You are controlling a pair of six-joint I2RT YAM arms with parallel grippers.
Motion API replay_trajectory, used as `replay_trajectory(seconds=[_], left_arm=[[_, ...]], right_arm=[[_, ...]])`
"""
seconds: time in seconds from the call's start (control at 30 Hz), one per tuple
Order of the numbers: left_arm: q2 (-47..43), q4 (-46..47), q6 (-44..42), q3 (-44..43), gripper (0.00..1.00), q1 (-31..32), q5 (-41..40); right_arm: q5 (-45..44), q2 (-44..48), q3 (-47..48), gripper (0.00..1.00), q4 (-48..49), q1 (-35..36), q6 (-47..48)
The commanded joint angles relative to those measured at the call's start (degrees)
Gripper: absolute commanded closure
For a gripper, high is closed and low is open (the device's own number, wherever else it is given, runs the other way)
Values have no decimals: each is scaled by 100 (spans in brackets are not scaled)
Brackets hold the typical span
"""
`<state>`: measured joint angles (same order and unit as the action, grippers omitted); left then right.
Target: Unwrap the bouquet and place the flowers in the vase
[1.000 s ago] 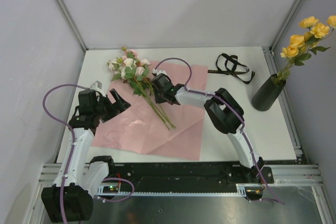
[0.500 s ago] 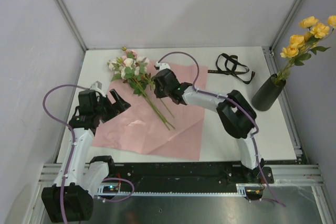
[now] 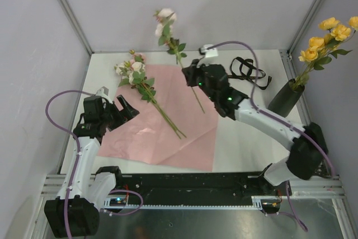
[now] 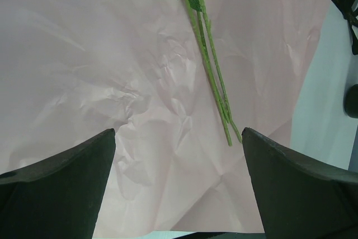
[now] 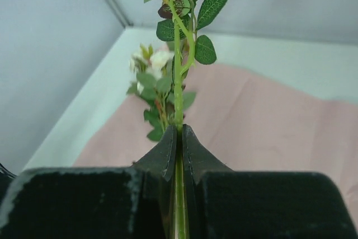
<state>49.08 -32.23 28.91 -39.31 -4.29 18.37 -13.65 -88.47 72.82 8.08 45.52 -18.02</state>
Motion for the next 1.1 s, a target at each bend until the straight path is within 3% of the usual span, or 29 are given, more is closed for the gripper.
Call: replay_trajectory(seconds=[0.0, 0.13, 0.37, 0.5, 0.7, 0.9, 1.07], left_arm=[[-72, 116, -40, 12, 0, -45, 81], [-56, 114, -47, 11, 1, -45, 95], [-48, 114, -49, 14, 0, -45, 74], [-28, 119, -56, 10, 0, -41, 77], [-4, 113, -57, 3, 0, -44, 71], [20, 119, -58, 12, 0, -44, 39], [16, 114, -45, 18, 0, -39, -7]], right_arm=[[-524, 1094, -842, 100, 1436, -189, 395], [-499, 1850, -1813, 100, 2854, -470, 800], [78, 2468, -2582, 100, 4464, -1383, 1394], [427, 2750, -2696, 100, 4856, -2103, 1623], [1807, 2973, -2875, 100, 5641, -3520, 1776], [2680, 2821, -2888, 100, 6333, -5221, 1101], [3182, 2306, -2883, 100, 7233, -6178, 431]])
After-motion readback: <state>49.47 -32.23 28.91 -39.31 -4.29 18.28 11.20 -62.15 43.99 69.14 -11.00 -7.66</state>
